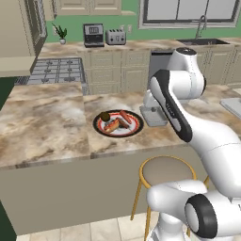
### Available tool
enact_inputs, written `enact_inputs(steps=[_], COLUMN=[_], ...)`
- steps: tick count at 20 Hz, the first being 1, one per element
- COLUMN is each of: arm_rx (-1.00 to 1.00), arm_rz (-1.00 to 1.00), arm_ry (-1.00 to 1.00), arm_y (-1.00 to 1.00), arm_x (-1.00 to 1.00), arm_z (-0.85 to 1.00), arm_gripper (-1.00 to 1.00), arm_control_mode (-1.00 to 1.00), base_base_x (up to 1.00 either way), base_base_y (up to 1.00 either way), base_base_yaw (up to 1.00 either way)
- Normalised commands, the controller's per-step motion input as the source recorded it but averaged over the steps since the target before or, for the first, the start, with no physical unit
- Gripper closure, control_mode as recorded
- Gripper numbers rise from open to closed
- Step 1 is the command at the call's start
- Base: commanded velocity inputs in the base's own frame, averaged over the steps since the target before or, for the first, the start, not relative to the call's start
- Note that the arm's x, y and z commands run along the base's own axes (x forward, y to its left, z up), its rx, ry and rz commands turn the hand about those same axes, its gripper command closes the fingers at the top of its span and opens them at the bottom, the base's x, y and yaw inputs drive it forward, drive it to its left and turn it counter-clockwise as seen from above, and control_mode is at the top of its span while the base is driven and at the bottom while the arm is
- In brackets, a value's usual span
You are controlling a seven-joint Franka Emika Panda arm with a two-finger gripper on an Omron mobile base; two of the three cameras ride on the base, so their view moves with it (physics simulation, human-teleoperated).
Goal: Place one cooked food and one vegetable from the large plate to each tupperware container.
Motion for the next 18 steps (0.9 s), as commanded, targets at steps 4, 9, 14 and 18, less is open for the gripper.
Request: enact_inputs(steps=[4, 9, 14, 18], arm_rx=[0.0, 0.0, -0.06, -0.09], arm_rz=[0.01, 0.0, 0.0, 0.0], arm_ry=[0.0, 0.0, 0.01, 0.08], arm_y=[0.0, 0.0, 0.01, 0.24], arm_x=[0.27, 0.83, 0.95, 0.98], arm_z=[0.0, -0.08, -0.29, -0.54], arm_gripper=[-1.0, -1.0, -1.0, -1.0], arm_control_mode=[-1.0, -1.0, -1.0, -1.0], base_base_x=[0.0, 0.0, 0.0, 0.0], base_base_y=[0.0, 0.0, 0.0, 0.0], base_base_yaw=[0.0, 0.0, 0.0, 0.0])
